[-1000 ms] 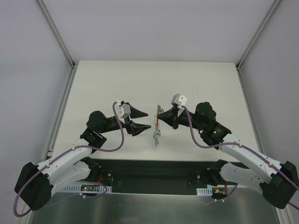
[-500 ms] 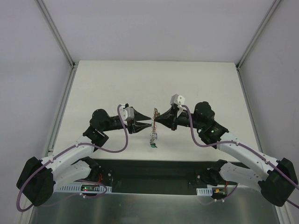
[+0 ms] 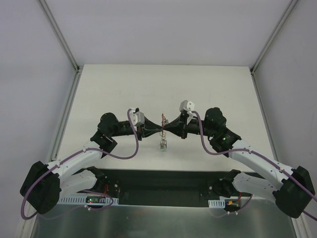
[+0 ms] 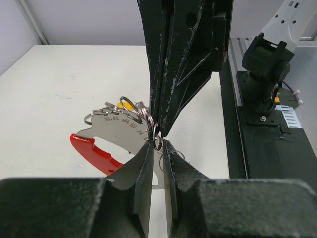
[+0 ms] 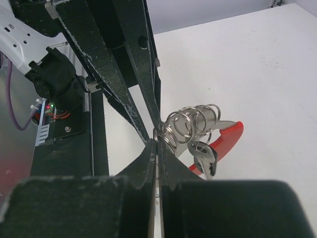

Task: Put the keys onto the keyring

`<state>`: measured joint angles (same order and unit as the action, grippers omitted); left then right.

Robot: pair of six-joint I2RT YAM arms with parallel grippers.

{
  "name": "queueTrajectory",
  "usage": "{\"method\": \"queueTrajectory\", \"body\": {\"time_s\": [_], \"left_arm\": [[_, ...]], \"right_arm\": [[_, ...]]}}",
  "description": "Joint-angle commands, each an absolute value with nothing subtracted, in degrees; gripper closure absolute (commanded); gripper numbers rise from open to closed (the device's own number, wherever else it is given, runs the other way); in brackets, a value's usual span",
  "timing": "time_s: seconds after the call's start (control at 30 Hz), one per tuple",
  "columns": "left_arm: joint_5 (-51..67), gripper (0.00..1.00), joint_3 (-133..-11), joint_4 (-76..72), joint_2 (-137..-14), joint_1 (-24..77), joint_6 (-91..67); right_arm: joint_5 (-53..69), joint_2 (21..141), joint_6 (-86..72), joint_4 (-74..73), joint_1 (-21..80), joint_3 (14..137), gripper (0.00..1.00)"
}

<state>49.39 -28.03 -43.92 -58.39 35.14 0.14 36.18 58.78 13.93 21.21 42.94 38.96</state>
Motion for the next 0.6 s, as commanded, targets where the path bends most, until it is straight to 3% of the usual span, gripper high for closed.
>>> {"method": "queueTrajectory", "body": {"time_s": [0.0, 0.07, 0.1, 0.33, 0.57], "left_arm": [[53.79, 0.90, -30.41, -47.20, -59.59, 34.80, -1.48], [54.14, 0.93, -30.59, -47.20, -59.94, 34.80, -1.84], [53.97, 1.00, -30.59, -47.02, -60.12, 34.80, -2.02], [45.46, 1.00, -30.85, -39.65, -57.66, 34.80, 0.78], [35.96, 1.00, -29.80, -28.76, -60.73, 35.16, 0.36]], "right_arm": [[37.18, 58.10, 13.71, 27.25, 42.89, 40.25, 0.99], [36.91, 58.09, 13.71, 27.16, 42.80, 40.17, 0.99], [36.74, 58.10, 13.71, 26.98, 42.72, 40.17, 0.99], [34.10, 59.68, 10.02, 22.60, 41.40, 41.31, 0.97], [28.31, 60.82, 6.77, 15.13, 41.04, 39.91, 0.70]]}}
